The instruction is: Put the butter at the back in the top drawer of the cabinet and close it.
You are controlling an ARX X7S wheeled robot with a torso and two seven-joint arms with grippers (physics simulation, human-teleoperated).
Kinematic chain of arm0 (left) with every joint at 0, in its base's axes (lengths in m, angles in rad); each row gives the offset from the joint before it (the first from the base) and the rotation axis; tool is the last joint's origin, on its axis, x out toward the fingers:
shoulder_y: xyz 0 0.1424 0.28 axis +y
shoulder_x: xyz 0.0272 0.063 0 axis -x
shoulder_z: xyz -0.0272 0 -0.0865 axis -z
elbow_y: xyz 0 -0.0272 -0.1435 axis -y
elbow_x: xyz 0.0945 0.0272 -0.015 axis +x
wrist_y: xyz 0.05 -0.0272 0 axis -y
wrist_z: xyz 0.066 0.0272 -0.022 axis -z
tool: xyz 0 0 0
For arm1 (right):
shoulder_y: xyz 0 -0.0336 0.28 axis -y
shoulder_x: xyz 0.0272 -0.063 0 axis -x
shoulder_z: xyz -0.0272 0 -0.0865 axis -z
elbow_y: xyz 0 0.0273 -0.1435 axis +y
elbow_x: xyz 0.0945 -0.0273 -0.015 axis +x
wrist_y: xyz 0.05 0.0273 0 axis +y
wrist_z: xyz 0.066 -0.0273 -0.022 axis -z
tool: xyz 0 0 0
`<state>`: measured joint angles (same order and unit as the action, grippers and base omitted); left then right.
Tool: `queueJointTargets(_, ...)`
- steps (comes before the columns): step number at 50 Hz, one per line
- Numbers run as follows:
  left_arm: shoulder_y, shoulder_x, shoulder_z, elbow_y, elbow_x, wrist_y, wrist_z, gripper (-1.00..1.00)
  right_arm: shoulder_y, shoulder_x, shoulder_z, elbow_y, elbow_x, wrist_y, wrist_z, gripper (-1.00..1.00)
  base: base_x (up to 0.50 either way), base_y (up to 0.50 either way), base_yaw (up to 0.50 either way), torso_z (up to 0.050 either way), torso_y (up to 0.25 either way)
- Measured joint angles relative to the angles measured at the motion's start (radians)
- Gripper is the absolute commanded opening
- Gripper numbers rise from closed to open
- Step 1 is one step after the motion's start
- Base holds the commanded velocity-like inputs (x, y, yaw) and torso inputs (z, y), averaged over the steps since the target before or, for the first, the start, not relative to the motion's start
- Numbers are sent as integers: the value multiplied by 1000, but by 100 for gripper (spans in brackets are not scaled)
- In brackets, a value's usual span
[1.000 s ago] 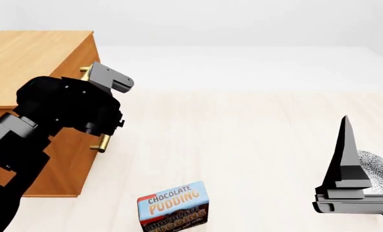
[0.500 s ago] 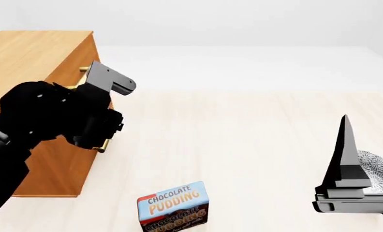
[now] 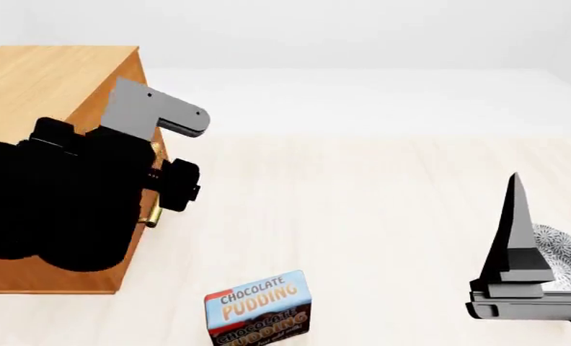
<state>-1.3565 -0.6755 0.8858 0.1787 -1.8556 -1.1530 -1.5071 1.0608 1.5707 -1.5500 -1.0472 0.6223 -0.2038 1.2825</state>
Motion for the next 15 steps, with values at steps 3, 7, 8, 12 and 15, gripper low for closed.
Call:
queueJointTargets(3, 13, -32, -32, 72, -16, 32, -1, 100, -2, 0, -1, 0, -1, -1, 1, 100, 0, 0, 0, 0, 0)
queueJointTargets(7, 35, -77, -78, 169, -28, 75, 7, 100, -3, 0, -1, 0, 0, -2, 1, 100, 0, 0, 0, 0, 0)
queueJointTargets(8, 42, -88, -90, 195, -30, 87, 9, 100, -3, 0, -1, 0, 1, -2, 1, 100, 0, 0, 0, 0, 0)
queueJointTargets(12, 72, -136, -145, 300, -31, 138, 24, 100, -4, 0, -1, 0, 3, -2, 0, 100, 0, 0, 0, 0, 0)
queueJointTargets(15, 99, -172, -188, 374, -28, 177, 41, 100, -4, 0, 0, 0, 4, -2, -2, 100, 0, 0, 0, 0, 0)
